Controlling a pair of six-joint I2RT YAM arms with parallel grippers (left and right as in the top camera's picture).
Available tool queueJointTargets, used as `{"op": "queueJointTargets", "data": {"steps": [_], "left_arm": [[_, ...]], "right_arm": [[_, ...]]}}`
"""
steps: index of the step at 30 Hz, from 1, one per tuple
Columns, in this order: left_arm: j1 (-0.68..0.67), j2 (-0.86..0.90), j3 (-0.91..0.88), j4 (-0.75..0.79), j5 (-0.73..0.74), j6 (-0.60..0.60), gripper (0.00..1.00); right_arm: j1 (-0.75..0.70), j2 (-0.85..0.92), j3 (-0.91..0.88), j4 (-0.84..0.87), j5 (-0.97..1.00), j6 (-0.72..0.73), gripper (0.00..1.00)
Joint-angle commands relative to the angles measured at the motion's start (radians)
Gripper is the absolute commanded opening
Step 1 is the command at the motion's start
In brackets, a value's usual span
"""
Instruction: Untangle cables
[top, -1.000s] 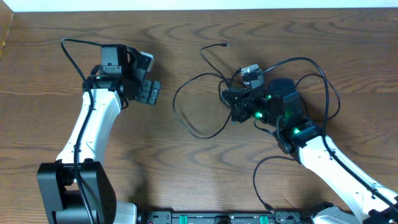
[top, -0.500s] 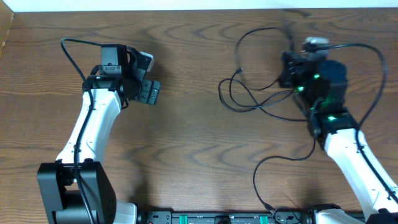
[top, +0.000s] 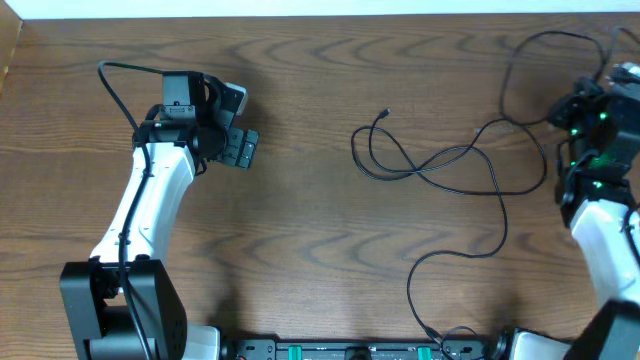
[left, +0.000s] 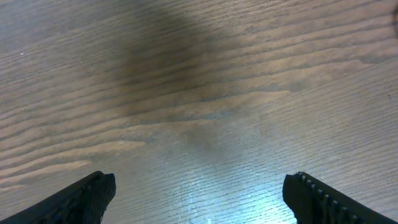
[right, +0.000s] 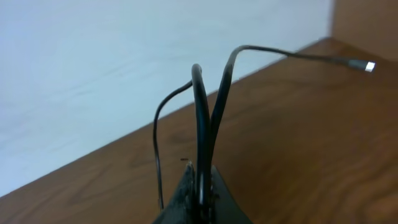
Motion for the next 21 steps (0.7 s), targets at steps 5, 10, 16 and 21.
{"op": "queueJointTargets", "data": {"steps": [5,10,16,21], "left_arm": [[0.002,0.008,0.009,-0.002,-0.006,-0.009,0.91],[0.002,0.008,0.009,-0.002,-0.006,-0.009,0.91],[0.002,0.008,0.009,-0.002,-0.006,-0.009,0.91],[0.002,0.008,0.009,-0.002,-0.006,-0.009,0.91]], "right_arm": [[-0.129,0.156,0.021,0.145,0.018,0.127,0.01],[-0.204,0.301,0.021,0.26,0.019,0.253,0.01],[-0.301,0.469,0.021,0.393,0.018,0.455,0.01],[-0.375,0.536,0.021,0.516,0.013,0.465,0.01]]}}
